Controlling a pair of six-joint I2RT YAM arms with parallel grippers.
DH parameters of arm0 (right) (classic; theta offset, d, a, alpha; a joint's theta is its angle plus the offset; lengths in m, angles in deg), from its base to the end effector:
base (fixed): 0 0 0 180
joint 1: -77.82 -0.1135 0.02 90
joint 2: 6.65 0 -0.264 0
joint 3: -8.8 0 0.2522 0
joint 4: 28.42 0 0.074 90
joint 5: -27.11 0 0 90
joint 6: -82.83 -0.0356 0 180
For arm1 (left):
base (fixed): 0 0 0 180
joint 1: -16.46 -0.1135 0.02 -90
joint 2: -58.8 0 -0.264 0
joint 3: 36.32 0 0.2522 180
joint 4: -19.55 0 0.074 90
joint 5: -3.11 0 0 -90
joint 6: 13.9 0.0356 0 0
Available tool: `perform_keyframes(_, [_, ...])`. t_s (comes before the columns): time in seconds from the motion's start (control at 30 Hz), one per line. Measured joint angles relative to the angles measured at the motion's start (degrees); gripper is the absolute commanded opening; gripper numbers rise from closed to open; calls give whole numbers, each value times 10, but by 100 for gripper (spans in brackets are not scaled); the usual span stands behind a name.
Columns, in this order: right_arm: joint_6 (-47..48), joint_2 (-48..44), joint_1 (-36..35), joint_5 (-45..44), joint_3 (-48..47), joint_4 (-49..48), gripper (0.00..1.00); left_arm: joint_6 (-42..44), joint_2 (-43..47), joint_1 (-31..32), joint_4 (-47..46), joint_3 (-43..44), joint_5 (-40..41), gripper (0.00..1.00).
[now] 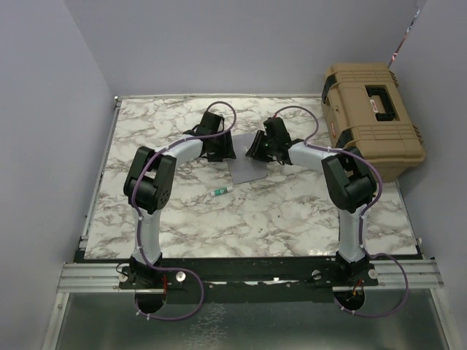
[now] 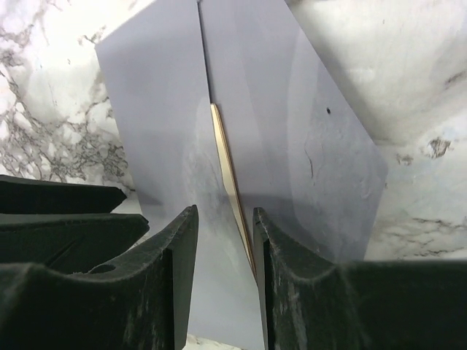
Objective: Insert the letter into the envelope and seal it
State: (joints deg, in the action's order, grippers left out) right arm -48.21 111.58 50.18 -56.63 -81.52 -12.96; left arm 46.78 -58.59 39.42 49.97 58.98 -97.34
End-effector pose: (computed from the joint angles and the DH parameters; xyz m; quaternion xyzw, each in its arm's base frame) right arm 0.3944 0.2109 0.1529 0.0855 0.9132 0.2643 0.2980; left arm 0.4040 -0.1782 0.1666 -0.0231 0.9432 -0.2184 0.2493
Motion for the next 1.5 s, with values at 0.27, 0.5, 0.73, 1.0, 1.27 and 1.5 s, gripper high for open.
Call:
perform_keyframes(0.27, [8, 16, 0, 1, -31, -6, 37, 5, -29, -4, 2, 38, 3, 52])
perform_keyframes(0.5, [2, 40, 0, 8, -43, -12, 37, 9, -34, -5, 0, 43, 3, 50])
perform_keyframes(0.73, [-5, 50, 2, 38, -47, -28, 36, 9, -37, -8, -3, 43, -4, 42])
perform_keyframes(1.0, [-17, 55, 7, 68, -47, -38, 36, 10, -47, -12, -3, 55, -11, 42])
perform_keyframes(1.27, [-14, 34, 20, 62, -38, -18, 37, 10, -42, -10, -7, 56, -8, 68])
perform_keyframes(1.5, [9, -72, 32, 82, 23, 1, 38, 38, -9, -5, 23, 29, 11, 73])
